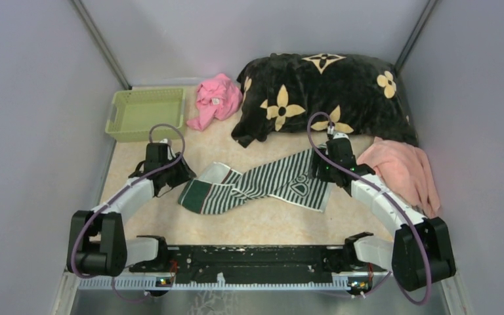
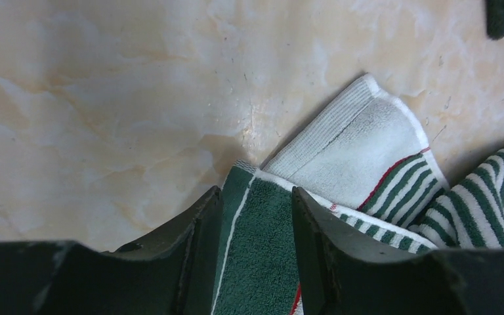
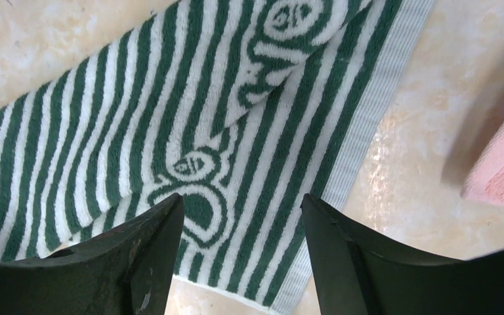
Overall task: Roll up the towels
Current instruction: Flatten out the towel at the center of the board.
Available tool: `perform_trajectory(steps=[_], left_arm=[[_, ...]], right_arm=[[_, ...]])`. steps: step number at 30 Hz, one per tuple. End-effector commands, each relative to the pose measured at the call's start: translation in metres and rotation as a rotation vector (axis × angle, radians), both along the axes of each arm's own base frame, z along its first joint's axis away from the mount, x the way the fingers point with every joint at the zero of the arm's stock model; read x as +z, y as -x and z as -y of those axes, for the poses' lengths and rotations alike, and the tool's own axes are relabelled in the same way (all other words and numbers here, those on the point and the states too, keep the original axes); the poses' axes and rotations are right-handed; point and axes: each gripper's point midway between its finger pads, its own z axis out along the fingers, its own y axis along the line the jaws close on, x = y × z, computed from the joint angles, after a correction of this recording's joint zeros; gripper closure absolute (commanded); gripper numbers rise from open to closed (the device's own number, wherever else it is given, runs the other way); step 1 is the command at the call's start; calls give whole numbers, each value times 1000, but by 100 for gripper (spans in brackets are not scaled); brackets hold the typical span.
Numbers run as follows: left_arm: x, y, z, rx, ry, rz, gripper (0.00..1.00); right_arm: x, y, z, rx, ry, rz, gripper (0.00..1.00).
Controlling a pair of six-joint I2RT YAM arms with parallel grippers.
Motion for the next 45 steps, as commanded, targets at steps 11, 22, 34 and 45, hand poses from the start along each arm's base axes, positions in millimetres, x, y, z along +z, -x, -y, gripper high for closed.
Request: perform_trajectory(steps=[11, 22, 34, 45], left_arm=[[-10, -10, 18, -167, 1, -108, 48], [-17, -10, 5, -181, -90, -196, 44], [-30, 2, 22, -296, -29, -284, 60], [13, 7, 34, -387, 19, -188, 79]], right_arm=[[17, 8, -12, 58, -63, 69, 33], [22, 12, -15, 72, -83, 93, 33], [29, 13, -15, 75, -95, 113, 33], [36, 16, -16, 77, -104, 116, 33]])
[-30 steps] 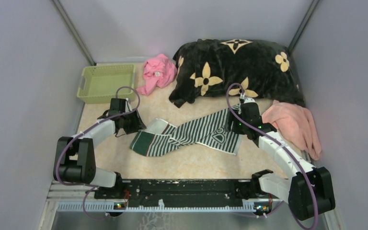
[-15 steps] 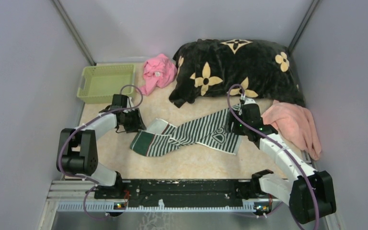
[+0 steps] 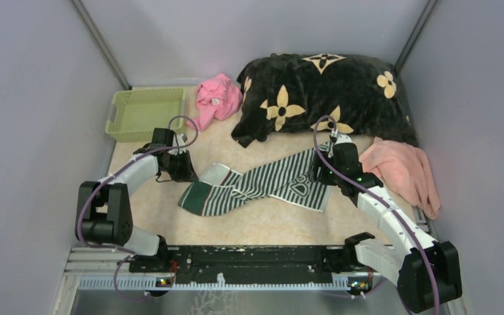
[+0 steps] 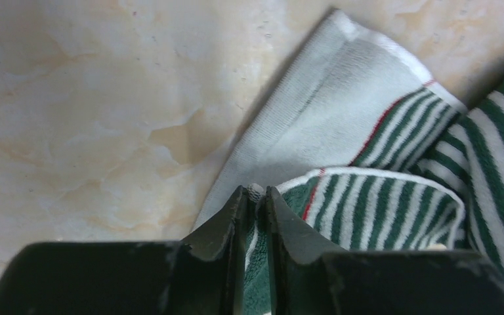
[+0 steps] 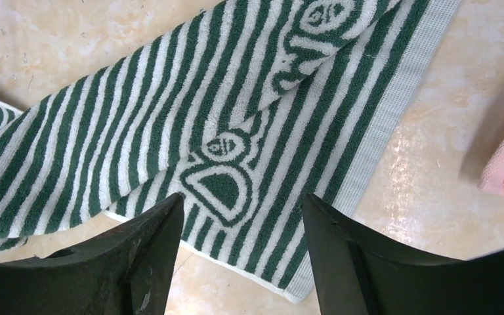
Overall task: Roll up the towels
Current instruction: Flatten out the towel at the center of the board.
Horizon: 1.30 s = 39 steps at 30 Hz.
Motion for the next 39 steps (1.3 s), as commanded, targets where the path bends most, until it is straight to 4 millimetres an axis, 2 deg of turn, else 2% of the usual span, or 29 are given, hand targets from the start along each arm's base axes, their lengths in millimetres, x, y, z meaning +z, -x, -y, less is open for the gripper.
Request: perform_trajectory(steps=[1, 5, 10, 17, 26, 31, 39], left_arm=[[30, 1, 14, -79, 71, 63, 78], [32, 10, 23, -109, 122, 55, 76], [34, 10, 23, -111, 125, 72, 76], [31, 8, 19, -113, 96, 78, 100], [63, -11, -13, -56, -84, 226, 100], [75, -17, -25, -30, -147, 312, 100], [87, -18, -28, -30, -157, 369, 100]], right_arm=[[16, -3, -4, 13, -19, 45, 33], [19, -2, -4, 12, -24, 50, 33], [20, 1, -6, 13, -33, 39, 33], [4, 9, 3, -43, -2, -49, 34], [-30, 29, 25, -191, 99, -208, 40], [-42, 40, 24, -215, 139, -278, 45], [-59, 66, 16, -223, 199, -378, 47]])
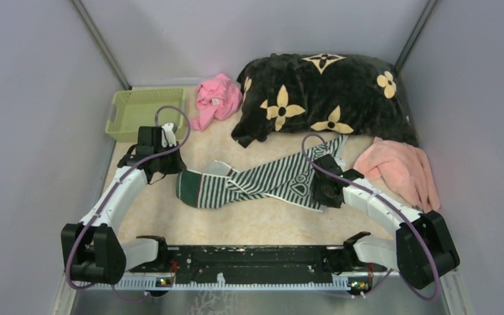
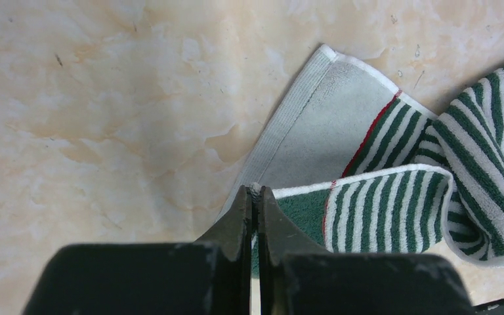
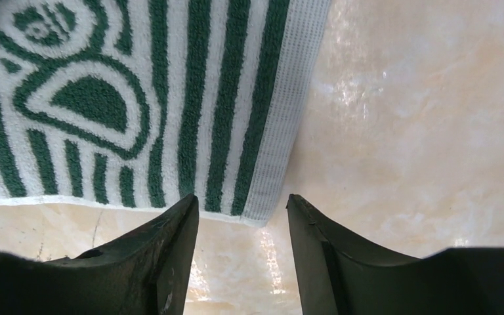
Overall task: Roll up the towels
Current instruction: Flatten out the towel at the center of the board.
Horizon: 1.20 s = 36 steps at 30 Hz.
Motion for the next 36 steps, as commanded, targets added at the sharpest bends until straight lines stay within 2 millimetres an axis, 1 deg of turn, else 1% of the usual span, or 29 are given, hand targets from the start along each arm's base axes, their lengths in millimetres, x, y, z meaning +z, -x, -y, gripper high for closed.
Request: perform_trajectory(steps=[1, 5, 10, 17, 20, 23, 24, 26, 28, 29, 32, 36], left_arm=[[13, -7, -3, -9, -26, 66, 100], [16, -7, -3, -13, -26, 74, 100], [17, -7, -3, -13, -20, 78, 100], [16, -6, -6, -4, -30, 77, 100], [17, -6, -6, -2, -32, 80, 100], [19, -7, -8, 6, -34, 88, 100], [21, -9, -9, 14, -41, 96, 100], [28, -12, -15, 47, -58, 119, 100], [42, -17, -24, 86, -81, 160, 100], [51, -20, -28, 104, -93, 184, 100], [94, -33, -41, 165, -126, 298, 100], [171, -47, -60, 261, -161, 480, 100]], right_arm=[[8, -3, 0, -59, 19, 15, 48], [4, 2, -2, -62, 9, -5, 49], [-8, 7, -2, -66, 3, -27, 51], [-25, 11, -7, -71, -23, -57, 56], [-30, 14, -6, -81, -24, -64, 64], [-27, 13, -3, -93, -15, -46, 76], [-23, 10, -2, -100, -10, -32, 81], [-9, 1, 3, -110, 17, 11, 88], [14, -12, 11, -119, 64, 73, 99], [28, -19, 16, -128, 90, 104, 100], [75, -41, 31, -158, 131, 206, 100], [141, -63, 58, -204, 135, 341, 100]])
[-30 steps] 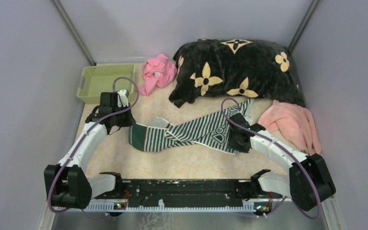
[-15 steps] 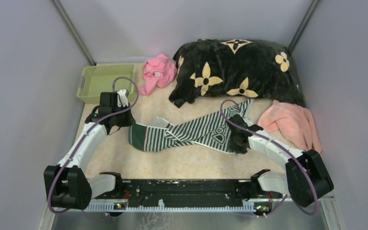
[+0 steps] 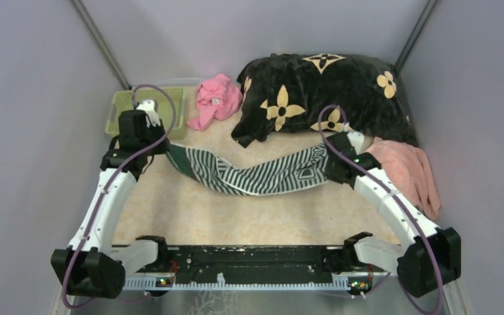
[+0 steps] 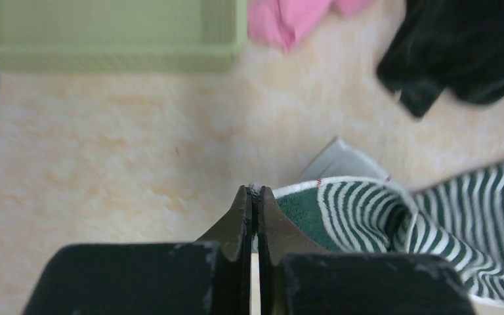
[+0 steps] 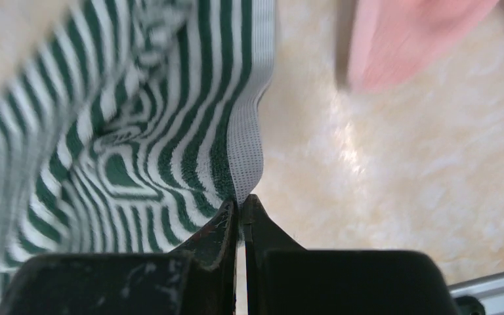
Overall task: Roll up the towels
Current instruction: Flatten out the towel at the center of the board.
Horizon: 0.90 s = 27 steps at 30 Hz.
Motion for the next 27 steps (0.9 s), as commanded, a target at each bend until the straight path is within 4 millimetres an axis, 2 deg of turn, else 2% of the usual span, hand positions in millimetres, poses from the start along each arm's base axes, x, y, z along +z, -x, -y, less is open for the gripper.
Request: perform_trajectory(steps=[1, 6, 8, 10, 12, 18, 20, 23, 27], left_arm=[[110, -21, -31, 141, -60, 291, 100], [192, -31, -45, 205, -79, 453, 100], [226, -33, -52, 235, -91, 523, 100], [245, -36, -58, 262, -110, 576, 100], [252, -44, -62, 278, -125, 607, 100], [249, -82, -67, 268, -146, 615, 100], [255, -90, -69, 262, -139, 623, 100], [272, -90, -69, 244, -125, 662, 100], [285, -72, -60, 200, -99, 718, 100]], right_arm=[[101, -33, 43, -65, 75, 245, 100], [188, -52, 78, -121, 118, 412, 100], [218, -56, 86, -135, 145, 477, 100], [243, -63, 92, -149, 160, 542, 100], [259, -73, 95, -150, 168, 590, 100], [278, -112, 105, -150, 182, 641, 100], [293, -121, 106, -138, 177, 671, 100], [310, -119, 107, -120, 194, 702, 100], [326, -102, 102, -92, 174, 753, 100]])
